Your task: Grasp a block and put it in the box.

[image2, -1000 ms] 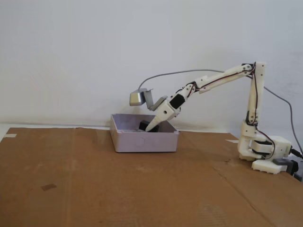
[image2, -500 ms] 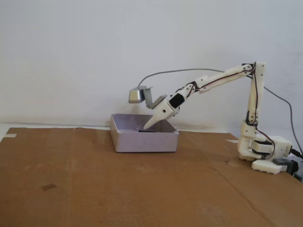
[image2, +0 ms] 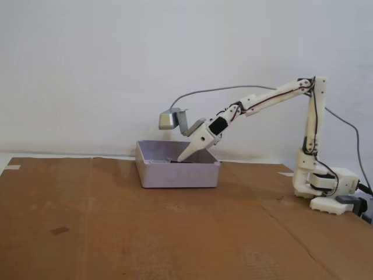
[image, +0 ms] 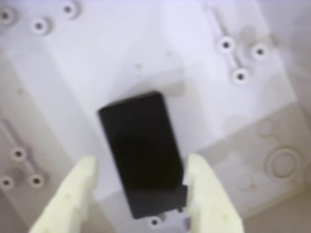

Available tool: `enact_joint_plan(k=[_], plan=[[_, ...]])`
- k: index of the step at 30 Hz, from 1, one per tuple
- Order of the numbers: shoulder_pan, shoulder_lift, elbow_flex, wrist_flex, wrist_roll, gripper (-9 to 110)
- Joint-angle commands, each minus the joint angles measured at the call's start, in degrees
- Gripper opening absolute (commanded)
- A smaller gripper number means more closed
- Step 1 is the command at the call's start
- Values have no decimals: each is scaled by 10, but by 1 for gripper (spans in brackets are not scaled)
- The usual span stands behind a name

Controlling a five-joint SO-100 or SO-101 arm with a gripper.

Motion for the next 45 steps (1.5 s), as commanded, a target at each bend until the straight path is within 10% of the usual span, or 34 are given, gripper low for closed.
enact_joint_plan(k=[1,45], plan=[[-11,89,-16,-22,-5,20],[-178,529,205,-20,-4,6]])
